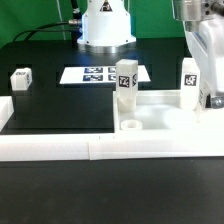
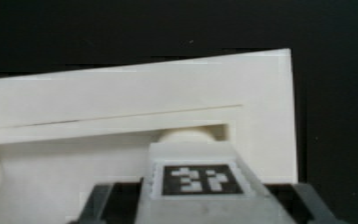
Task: Assemble square table
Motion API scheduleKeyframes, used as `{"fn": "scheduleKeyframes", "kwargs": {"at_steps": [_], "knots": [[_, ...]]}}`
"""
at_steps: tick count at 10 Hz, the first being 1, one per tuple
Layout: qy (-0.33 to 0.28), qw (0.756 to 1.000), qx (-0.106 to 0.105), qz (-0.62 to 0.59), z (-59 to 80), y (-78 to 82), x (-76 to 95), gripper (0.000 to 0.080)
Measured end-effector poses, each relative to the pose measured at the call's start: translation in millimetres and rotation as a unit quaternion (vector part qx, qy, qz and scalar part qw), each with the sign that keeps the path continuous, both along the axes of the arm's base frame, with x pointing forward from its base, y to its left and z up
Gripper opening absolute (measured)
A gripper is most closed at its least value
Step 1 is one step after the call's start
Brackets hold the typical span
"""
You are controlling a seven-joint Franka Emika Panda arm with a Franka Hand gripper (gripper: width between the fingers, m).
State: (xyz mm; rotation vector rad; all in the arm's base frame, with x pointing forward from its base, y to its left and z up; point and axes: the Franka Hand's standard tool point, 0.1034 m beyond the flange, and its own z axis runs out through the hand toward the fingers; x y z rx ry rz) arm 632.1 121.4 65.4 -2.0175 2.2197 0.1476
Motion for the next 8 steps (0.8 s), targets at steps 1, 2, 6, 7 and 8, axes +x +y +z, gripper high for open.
{"fn": "scheduleKeyframes", "kwargs": {"at_steps": [1, 2, 6, 7, 8], "knots": [[-0.007, 0.999, -0.005, 0.048, 0.2, 0.0, -0.1, 0.0362], [-0.018, 0.993, -0.007, 0.113, 0.7, 3.1, -0.6, 0.0545], [-0.049, 0.934, -0.029, 0.354, 0.4, 4.2, -1.6, 0.0648], [-0.054, 0.921, -0.030, 0.385, 0.4, 3.9, -1.5, 0.0648], [-0.058, 0.910, -0.031, 0.410, 0.5, 3.7, -1.5, 0.0649]]}}
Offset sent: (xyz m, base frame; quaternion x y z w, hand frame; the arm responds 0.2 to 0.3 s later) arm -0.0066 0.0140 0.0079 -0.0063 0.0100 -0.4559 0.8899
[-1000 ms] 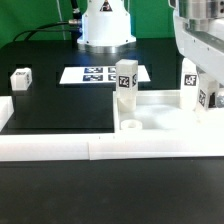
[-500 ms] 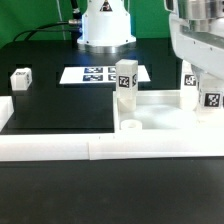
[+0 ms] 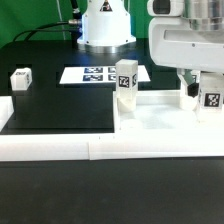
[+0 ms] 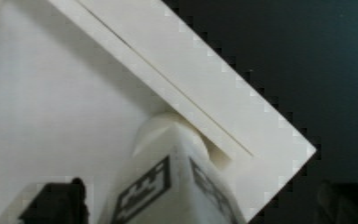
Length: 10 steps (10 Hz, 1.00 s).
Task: Assemble square table
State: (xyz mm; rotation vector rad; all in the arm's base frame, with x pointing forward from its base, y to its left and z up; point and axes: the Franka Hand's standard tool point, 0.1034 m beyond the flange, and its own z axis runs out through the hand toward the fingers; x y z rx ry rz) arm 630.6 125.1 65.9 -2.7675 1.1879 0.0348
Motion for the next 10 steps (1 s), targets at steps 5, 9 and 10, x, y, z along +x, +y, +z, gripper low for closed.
{"fn": "scheduleKeyframes", "kwargs": {"at_steps": [5, 9, 10], "knots": [[-0.038, 0.977, -0.032, 0.207, 8.4, -5.7, 1.6, 0.0635], [-0.026, 0.994, -0.026, 0.100, 7.6, -7.1, 0.9, 0.0291], [-0.021, 0.998, -0.025, 0.055, 7.5, -7.5, 0.8, 0.0293]]}}
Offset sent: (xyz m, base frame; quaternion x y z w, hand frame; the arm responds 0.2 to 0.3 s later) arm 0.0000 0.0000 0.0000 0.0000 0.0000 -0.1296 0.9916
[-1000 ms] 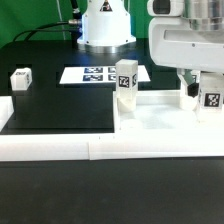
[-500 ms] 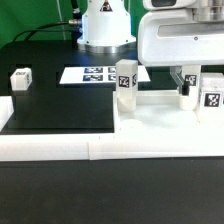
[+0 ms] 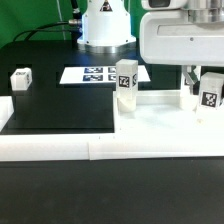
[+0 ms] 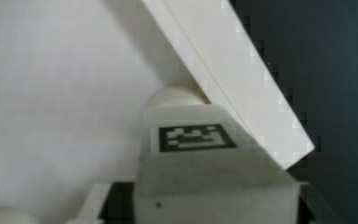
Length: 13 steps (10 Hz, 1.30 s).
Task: Assemble square table
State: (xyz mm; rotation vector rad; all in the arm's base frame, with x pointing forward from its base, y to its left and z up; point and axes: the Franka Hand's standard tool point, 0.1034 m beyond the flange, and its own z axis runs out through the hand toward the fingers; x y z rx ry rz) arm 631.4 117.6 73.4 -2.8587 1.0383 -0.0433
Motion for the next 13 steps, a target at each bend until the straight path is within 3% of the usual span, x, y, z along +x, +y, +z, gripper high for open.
{"fn": "scheduleKeyframes", "kwargs": {"at_steps": [2, 5, 7, 9, 10, 11, 12, 13], "knots": [[0.011, 0.993, 0.009, -0.119, -1.2, -1.7, 0.0, 0.0293], [0.036, 0.945, 0.061, -0.321, -2.2, -9.1, 0.6, 0.0293], [0.048, 0.910, 0.071, -0.406, -2.5, -9.4, 0.0, 0.0294], [0.046, 0.918, 0.069, -0.387, -3.1, -9.6, -0.2, 0.0299], [0.046, 0.919, 0.069, -0.386, -3.1, -9.3, -0.3, 0.0524], [0.028, 0.949, 0.056, -0.309, -2.1, -8.3, 1.6, 0.0524], [0.012, 0.977, 0.035, -0.209, -0.2, -3.3, 2.6, 0.0623], [0.008, 0.985, 0.033, -0.172, -1.1, -5.4, 2.3, 0.0641]]}}
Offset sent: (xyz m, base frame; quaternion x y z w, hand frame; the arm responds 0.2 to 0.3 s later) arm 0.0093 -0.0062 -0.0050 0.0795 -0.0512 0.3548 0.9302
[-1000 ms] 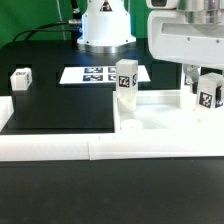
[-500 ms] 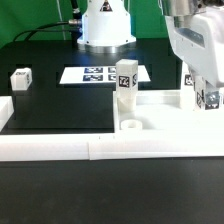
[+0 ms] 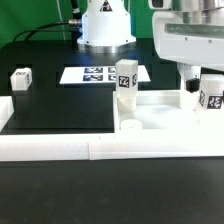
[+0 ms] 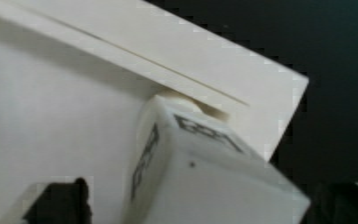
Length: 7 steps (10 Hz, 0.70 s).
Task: Assemble square table
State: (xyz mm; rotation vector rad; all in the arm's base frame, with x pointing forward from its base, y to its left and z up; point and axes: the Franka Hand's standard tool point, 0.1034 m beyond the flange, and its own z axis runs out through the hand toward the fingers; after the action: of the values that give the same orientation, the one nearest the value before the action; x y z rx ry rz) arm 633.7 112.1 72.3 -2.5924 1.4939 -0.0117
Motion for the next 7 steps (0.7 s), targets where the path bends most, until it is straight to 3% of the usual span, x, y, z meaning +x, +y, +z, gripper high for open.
{"fn": "scheduleKeyframes", "kwargs": {"at_steps": [3, 5, 7], "knots": [[-0.011, 0.996, -0.011, 0.093, -0.4, -2.4, 0.3, 0.0648], [-0.027, 0.964, -0.043, 0.262, 1.2, 3.5, 2.2, 0.0649], [-0.037, 0.931, -0.052, 0.360, -1.0, 10.5, -0.9, 0.0649]]}}
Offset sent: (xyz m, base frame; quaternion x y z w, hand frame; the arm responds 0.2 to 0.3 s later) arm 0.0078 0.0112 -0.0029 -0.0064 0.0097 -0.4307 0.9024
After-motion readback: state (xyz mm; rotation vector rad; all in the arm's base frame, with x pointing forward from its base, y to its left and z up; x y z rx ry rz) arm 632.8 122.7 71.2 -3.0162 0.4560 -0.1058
